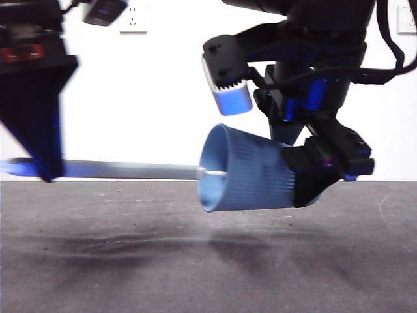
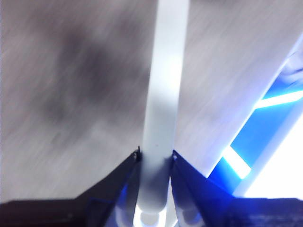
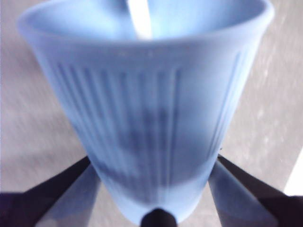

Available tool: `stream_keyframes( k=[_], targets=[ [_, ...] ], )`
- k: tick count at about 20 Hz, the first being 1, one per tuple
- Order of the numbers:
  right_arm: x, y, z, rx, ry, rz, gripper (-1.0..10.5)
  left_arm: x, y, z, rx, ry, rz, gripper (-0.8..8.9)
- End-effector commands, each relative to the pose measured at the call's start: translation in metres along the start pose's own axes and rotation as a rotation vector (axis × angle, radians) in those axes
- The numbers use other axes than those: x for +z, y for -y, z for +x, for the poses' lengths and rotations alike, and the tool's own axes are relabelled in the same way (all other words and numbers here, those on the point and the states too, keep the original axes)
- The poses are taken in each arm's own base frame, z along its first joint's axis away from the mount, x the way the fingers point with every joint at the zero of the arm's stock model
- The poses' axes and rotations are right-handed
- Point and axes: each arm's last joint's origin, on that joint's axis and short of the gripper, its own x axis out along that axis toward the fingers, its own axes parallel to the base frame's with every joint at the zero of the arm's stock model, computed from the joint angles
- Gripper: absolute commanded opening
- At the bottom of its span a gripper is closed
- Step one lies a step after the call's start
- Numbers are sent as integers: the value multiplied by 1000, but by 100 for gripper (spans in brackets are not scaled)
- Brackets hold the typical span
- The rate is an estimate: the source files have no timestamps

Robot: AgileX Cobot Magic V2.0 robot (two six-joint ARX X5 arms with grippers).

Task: Pick up the cup brush,pick up the cup,insert the brush into the cup,clean the cup,put the cup brush back,put the cup back to the fixed position on the table

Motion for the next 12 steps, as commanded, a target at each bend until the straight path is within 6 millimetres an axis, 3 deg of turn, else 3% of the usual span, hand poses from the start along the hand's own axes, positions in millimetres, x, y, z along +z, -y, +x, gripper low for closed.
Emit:
stream_keyframes(
  k=[1,9,12],
  targets=[
    [0,-2,1,5,-12,51,-13,-9,-9,-10,104,-25,-69,-9],
    [1,0,0,-6,1,361,-12,-43,-36,-45,191,-6,-232,-9],
    [1,2,-2,-18,18,559,-13,-51,-41,-51,211,7,-288,-9]
  ],
)
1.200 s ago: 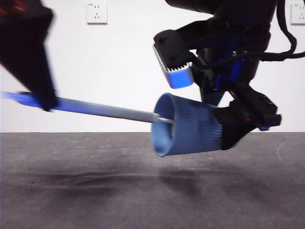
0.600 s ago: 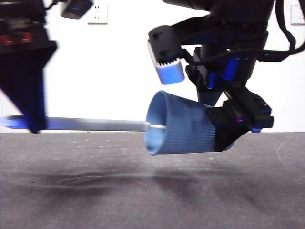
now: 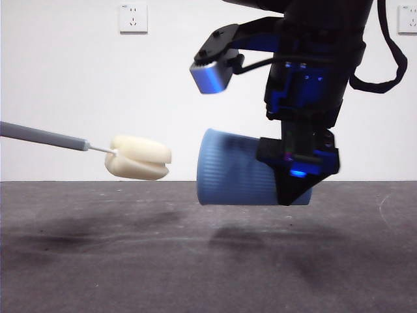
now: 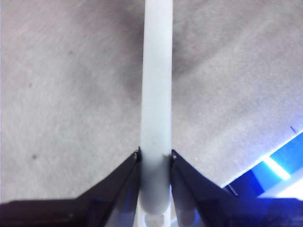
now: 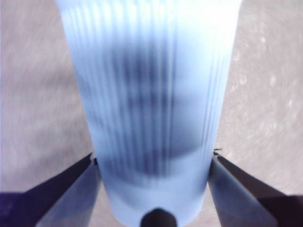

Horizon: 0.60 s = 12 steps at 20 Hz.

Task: Pick up the cup brush,pick up the cup,insert the brush into the cup,clean the cup,put the cup brush back,put the cup back to the fixed position on the table

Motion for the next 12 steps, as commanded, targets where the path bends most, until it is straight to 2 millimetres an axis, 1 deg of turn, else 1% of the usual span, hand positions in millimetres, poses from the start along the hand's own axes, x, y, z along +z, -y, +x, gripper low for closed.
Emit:
stream_keyframes(
  k=[1,3,5,6,8,10,12],
  targets=[
    [0,2,-4,-9,29,253,-13,-1,-4,-2,10,21,-67,-9],
    [0,8,-12,-17,74,423,-13,3,-7,-2,15,57,-153,-9],
    [-2,15,-27,-3,147,597,-13,10,-8,-2,15,140,-269,-8],
    [-4,20,-37,14,200,697,-13,15,-9,-2,15,185,-329,-9],
    [-9,30,-58,42,305,839,-12,25,-10,3,14,233,-393,-9],
    [-16,39,-78,42,405,900,-12,29,-9,18,52,232,-450,-9],
    [-25,46,-96,26,481,934,-12,31,-6,39,43,233,-503,-9]
  ],
)
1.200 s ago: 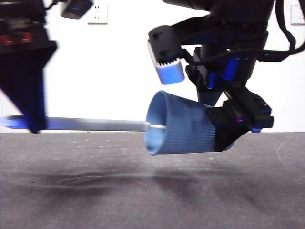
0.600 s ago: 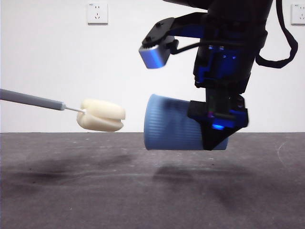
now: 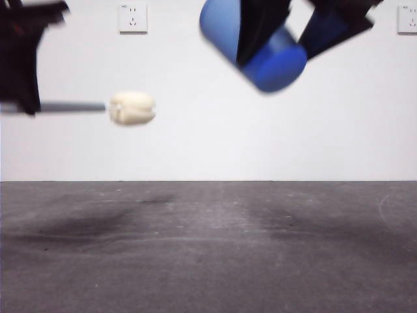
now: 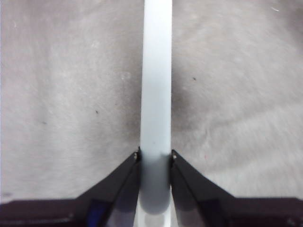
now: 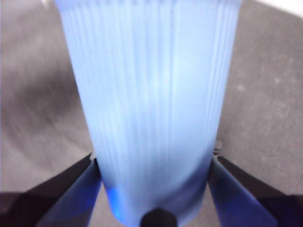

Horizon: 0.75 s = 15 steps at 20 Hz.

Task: Pick up the cup brush,pick up the cup,insert the brush into the cup,clean the cup,put the cup brush back,put the cup back to the fixed position on the table

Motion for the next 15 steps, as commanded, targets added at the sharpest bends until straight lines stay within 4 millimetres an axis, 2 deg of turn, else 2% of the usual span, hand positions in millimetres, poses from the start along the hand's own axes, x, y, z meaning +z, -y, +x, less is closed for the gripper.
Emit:
stream_keyframes(
  k=[1,5,9,12,15],
  targets=[
    [5,7,-18,13,74,70,-12,-8,4,26,-2,-15,-104,-9],
    [11,20,-50,41,182,118,-12,-6,15,59,-16,-14,-182,-9],
    [11,29,-71,87,242,141,-13,-7,23,91,-5,-46,-207,-9],
    [7,31,-75,82,224,130,-12,-12,30,115,-1,-89,-191,-9],
    [4,31,-74,77,191,116,-13,-18,39,132,-3,-112,-167,-9]
  ],
)
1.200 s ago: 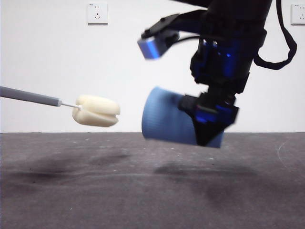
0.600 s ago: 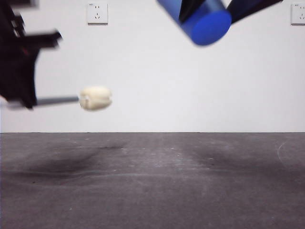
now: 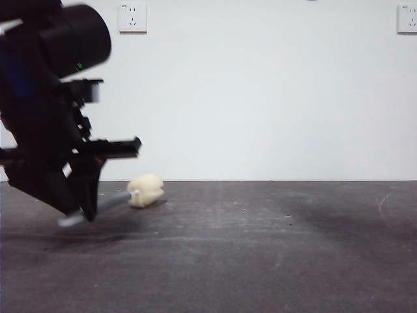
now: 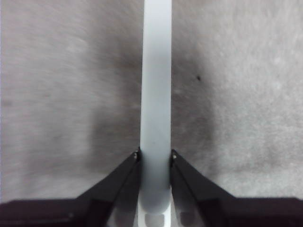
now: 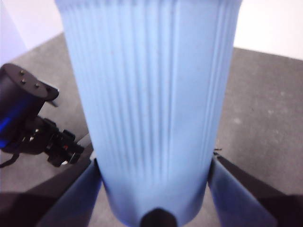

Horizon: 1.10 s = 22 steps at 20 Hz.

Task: Pick up the cup brush,pick up the cup,insert the brush into the cup,clean the cup,put the cup brush back,put the cup back to the fixed position on the table

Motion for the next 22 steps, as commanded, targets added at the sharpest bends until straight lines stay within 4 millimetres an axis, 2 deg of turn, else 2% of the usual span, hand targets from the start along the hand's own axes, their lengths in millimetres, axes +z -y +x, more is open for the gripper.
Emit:
stream_keyframes(
  k=[1,5,10,11,13,14,19,22],
  targets=[
    [-1,0,1,-1,0,5,-13,-7,6,11,6,-21,16,-9],
    [-1,0,1,-2,-2,5,-12,-14,7,25,28,-65,33,-9],
    [-1,0,1,-2,-2,6,-13,-16,7,27,8,-93,34,18],
    [-1,0,1,-2,-2,6,-12,-17,7,27,-3,-107,35,99],
    [-1,0,1,-2,-2,6,-13,-19,8,26,-24,-136,37,344],
    [-1,0,1,-2,-2,6,-13,-19,8,26,-30,-144,37,389],
    [-1,-1,2,-3,-6,20,-12,-22,6,25,-34,-180,61,390],
    [-2,-2,8,-31,-13,14,-13,-18,5,16,-45,-158,74,390]
  ],
)
